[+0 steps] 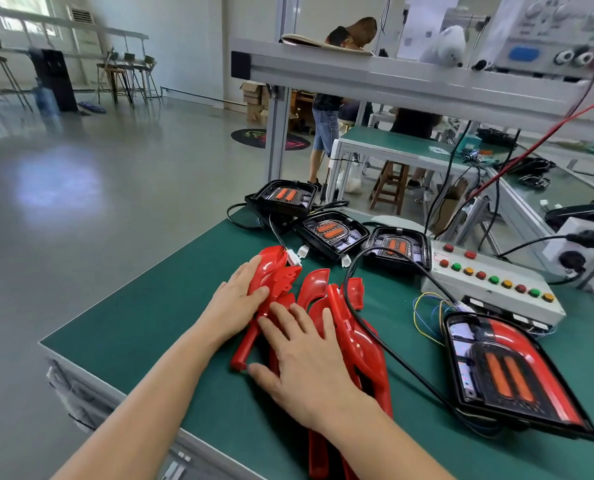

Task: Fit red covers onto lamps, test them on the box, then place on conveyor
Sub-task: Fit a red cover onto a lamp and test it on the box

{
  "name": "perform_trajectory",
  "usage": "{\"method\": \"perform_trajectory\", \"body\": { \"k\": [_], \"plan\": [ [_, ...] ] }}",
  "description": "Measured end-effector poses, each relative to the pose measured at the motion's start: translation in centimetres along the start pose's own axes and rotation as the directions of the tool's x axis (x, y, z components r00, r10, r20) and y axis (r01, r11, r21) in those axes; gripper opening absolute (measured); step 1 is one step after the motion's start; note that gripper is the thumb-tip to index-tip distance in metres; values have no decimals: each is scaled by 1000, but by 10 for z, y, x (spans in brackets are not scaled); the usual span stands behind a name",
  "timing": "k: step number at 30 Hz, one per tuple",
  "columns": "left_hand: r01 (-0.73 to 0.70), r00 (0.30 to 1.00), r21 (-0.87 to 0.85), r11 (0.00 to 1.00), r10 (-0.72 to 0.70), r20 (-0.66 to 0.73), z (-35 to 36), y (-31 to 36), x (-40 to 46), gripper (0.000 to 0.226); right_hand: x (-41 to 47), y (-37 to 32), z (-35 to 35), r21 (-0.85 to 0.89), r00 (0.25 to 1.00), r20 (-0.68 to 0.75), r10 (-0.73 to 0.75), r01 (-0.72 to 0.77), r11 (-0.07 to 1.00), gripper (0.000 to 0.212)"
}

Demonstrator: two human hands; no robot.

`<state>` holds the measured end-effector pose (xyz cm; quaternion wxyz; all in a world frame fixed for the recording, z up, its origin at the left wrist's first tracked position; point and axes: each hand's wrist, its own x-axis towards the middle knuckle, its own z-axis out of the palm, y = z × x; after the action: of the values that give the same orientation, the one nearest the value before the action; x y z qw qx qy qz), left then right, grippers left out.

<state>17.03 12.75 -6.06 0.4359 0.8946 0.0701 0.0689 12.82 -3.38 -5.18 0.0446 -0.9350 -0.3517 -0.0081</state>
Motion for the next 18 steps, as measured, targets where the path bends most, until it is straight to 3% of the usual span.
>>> {"method": "perform_trajectory", "body": {
  "k": [8, 13, 18],
  "plan": [
    [-21, 1000, 18, 1000, 21, 13, 11, 2, 9, 65, -12, 10, -10, 74, 997, -52, 61, -57, 996, 67],
    [10, 996, 280, 960, 15, -87, 13, 6, 3, 68, -68, 31, -16, 146, 979, -175, 109, -84, 986, 83],
    [-57, 997, 378, 924, 71, -22, 28, 18, -6, 85, -107, 45, -12, 41, 972, -162, 172, -168, 985, 86]
  ]
}}
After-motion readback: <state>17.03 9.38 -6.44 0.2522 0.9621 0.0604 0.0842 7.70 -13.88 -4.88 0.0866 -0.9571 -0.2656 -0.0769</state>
